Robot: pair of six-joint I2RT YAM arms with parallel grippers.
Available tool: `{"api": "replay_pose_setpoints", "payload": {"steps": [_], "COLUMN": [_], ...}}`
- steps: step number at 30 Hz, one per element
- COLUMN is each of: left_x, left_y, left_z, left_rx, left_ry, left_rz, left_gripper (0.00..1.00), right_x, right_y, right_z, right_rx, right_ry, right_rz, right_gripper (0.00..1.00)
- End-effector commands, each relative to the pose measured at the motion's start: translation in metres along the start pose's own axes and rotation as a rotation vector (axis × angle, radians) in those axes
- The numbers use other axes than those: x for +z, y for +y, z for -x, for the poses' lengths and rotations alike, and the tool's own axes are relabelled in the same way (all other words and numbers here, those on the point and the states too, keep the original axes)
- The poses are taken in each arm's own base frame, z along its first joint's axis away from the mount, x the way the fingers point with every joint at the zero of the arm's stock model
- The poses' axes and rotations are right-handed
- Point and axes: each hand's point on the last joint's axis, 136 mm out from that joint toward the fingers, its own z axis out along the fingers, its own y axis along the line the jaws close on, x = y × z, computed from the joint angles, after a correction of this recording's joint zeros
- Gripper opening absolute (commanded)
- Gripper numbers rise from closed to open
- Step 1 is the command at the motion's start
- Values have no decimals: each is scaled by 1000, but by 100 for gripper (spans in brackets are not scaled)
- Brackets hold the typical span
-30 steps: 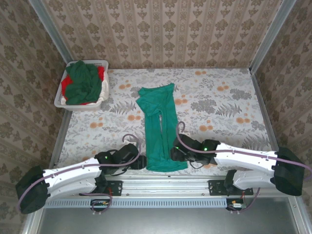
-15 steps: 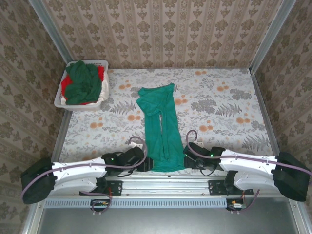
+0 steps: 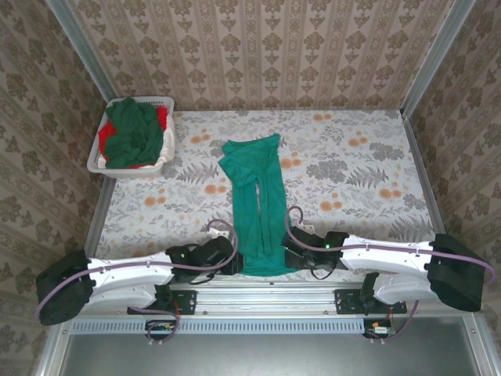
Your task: Fold and stack the t-shirts
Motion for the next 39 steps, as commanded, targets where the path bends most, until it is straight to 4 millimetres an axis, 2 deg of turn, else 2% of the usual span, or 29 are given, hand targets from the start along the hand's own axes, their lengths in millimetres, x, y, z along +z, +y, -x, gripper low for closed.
{"api": "replay_pose_setpoints", "payload": {"steps": [1, 6, 10, 12, 17, 20, 25, 28, 33, 37, 39], "left_x": [2, 4, 6, 6, -1, -16, -43, -52, -56, -53, -50], "left_y": [-34, -44, -53, -57, -45, -35, -32, -35, -36, -36, -37], "left_z": [-4, -4, -1, -1, -2, 3, 29, 50, 85, 124, 144], "left_rx": [22, 19, 26, 28, 33, 26, 25, 24, 5, 2, 2], "left_ry": [34, 20, 12, 15, 23, -12, -102, -124, -136, -128, -120], "left_rz": [-131, -171, -205, -217, -167, -146, -165, -173, -192, -186, -197], "left_gripper": [41, 35, 24, 18, 2, 0, 0, 0, 0, 0, 0], "right_x": [2, 10, 10, 9, 4, -5, -32, -40, -42, -42, -33], "right_y": [6, -3, 6, 9, 8, 9, 27, 32, 43, 53, 49], "right_z": [3, -5, -5, -3, -2, 4, 30, 46, 84, 126, 146], "right_rx": [19, 27, 27, 22, 14, 16, -14, -36, -32, -22, -9], "right_ry": [-8, 13, 14, 13, 11, -13, -84, -94, -105, -124, -114], "right_rz": [4, -29, 10, 15, 8, 21, 64, 52, 66, 93, 78], "right_gripper": [46, 46, 38, 30, 8, 0, 0, 0, 0, 0, 0]}}
